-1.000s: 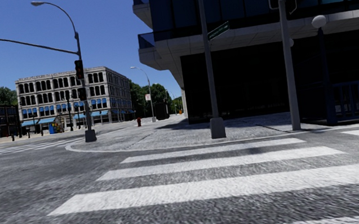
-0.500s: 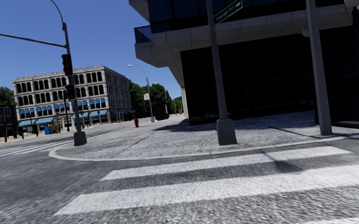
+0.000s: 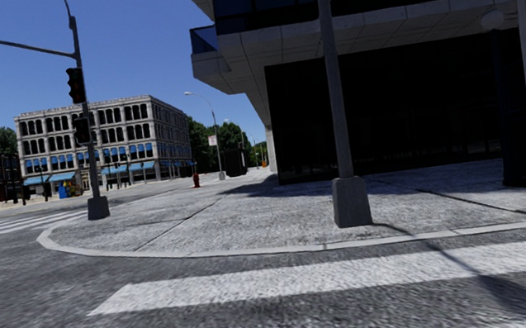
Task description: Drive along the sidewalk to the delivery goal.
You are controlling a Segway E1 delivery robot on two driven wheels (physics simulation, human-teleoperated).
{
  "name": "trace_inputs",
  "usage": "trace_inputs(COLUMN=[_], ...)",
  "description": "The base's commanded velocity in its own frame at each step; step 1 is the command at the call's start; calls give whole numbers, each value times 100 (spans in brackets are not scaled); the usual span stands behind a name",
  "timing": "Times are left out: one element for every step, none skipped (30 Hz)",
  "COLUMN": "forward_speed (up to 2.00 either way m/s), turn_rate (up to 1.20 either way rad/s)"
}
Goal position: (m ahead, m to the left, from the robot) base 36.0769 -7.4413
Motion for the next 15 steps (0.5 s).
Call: trace_inputs(forward_speed=[200, 200, 200, 200, 200, 200, 200, 200, 200, 200, 200, 200, 200, 200, 200], turn_rate=[0, 0, 0, 0, 0, 0, 0, 3, 16, 16, 23, 26, 27, 27, 27])
